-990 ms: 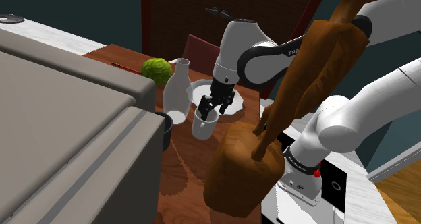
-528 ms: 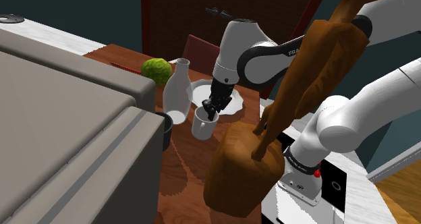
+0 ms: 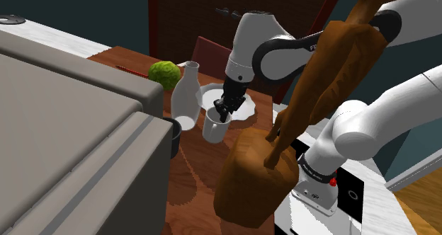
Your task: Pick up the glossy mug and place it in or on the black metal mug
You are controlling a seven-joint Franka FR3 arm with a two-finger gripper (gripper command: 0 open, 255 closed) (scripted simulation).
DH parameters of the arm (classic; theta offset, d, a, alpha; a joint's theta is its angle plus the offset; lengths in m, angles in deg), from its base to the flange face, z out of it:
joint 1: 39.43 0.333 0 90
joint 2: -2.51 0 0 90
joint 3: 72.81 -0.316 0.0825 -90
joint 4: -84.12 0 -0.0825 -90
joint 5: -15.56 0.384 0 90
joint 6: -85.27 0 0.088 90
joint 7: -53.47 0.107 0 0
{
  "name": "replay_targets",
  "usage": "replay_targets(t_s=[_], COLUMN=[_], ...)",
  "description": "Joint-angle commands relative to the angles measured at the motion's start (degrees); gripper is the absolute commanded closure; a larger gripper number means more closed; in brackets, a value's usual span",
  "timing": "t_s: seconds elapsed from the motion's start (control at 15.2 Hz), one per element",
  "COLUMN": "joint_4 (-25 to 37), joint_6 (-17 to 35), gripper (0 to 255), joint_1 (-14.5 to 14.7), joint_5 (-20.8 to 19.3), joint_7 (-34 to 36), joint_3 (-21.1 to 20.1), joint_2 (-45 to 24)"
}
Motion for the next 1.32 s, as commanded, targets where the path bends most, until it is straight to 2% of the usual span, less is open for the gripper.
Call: replay_targets(t_s=[0.0, 1.25], joint_4=[1.03, 11.5], joint_6=[-1.86, -18.27], gripper=[255, 255], joint_1=[0.01, -0.31], joint_5=[-0.12, -1.54], joint_7=[0.16, 0.92], joint_3=[0.19, 2.62], joint_2=[0.84, 6.84])
